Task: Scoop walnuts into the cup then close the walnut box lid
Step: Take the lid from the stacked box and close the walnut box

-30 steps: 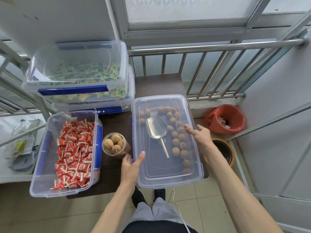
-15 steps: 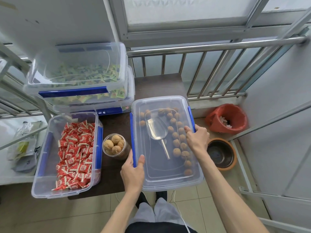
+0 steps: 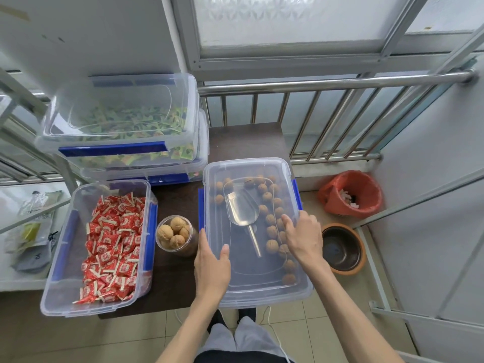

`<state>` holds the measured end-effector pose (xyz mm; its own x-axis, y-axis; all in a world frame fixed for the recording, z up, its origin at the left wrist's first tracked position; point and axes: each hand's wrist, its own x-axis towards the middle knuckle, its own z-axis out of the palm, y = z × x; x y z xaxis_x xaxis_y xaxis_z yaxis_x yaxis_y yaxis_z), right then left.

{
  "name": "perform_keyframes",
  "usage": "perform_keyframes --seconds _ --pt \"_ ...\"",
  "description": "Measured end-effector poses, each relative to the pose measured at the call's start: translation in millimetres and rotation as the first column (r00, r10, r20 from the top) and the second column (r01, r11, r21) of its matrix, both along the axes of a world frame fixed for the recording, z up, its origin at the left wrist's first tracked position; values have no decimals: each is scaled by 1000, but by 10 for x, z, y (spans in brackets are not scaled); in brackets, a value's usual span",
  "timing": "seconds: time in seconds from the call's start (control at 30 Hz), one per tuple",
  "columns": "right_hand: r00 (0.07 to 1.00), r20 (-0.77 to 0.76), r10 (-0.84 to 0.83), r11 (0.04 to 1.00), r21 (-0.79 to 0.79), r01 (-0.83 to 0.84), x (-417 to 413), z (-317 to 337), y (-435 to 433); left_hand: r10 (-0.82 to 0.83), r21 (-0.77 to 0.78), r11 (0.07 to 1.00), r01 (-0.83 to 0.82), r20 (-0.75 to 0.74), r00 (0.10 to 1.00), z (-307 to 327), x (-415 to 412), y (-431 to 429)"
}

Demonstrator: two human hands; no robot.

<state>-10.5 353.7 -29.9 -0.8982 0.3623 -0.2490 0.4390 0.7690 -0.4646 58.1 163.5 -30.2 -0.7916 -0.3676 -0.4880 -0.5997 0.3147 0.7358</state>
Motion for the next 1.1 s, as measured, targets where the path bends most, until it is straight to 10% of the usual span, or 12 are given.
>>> perform_keyframes --seconds 0.67,1.1 --pt "998 -40 -58 997 -48 56 -51 85 64 166 2 986 -167 101 981 16 -83 61" --pt "946 267 -182 723 -616 313 -216 20 369 210 235 937 -260 220 953 -136 -44 -188"
